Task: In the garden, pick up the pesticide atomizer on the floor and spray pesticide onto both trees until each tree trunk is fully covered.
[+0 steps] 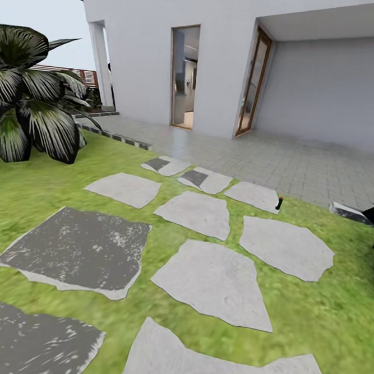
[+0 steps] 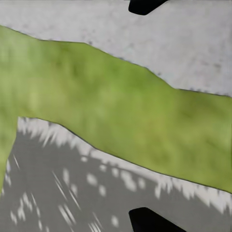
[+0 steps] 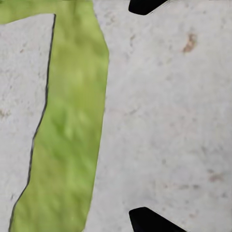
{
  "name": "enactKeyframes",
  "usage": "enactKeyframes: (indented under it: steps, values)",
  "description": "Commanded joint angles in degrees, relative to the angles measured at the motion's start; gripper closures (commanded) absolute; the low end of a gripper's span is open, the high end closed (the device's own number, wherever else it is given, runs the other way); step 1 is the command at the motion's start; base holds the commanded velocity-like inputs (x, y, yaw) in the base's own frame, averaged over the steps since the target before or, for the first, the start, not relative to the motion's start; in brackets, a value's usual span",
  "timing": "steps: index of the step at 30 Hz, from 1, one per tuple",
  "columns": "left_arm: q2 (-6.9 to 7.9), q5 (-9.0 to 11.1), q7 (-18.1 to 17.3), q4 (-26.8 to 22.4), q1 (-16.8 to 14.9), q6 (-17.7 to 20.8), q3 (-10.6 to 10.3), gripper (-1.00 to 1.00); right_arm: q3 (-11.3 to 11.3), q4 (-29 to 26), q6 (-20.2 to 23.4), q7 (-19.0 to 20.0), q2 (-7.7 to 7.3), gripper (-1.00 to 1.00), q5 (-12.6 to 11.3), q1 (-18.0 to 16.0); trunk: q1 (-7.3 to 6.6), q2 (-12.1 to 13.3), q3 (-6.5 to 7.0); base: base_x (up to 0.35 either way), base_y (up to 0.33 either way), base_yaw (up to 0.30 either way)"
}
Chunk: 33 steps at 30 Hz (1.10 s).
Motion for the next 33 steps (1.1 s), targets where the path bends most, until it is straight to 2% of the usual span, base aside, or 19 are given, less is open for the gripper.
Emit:
enactKeyframes:
  steps: [1, 33]
  values:
    - [-0.02, 0.01, -0.09, 0.05, -0.03, -0.18, 0.21, -1.00, -0.03, 0.04, -0.17, -0.02, 0.00, -1.00, 0.01, -0.03, 0.02, -0.01, -0.05, 0.338, 0.000, 0.000]
    - [0.12, 0.01, -0.06, 0.01, -0.03, -0.18, 0.21, -1.00, 0.09, 0.09, -0.17, 0.13, 0.00, -1.00, 0.10, -0.03, 0.02, -0.01, -0.05, 0.338, 0.000, 0.000]
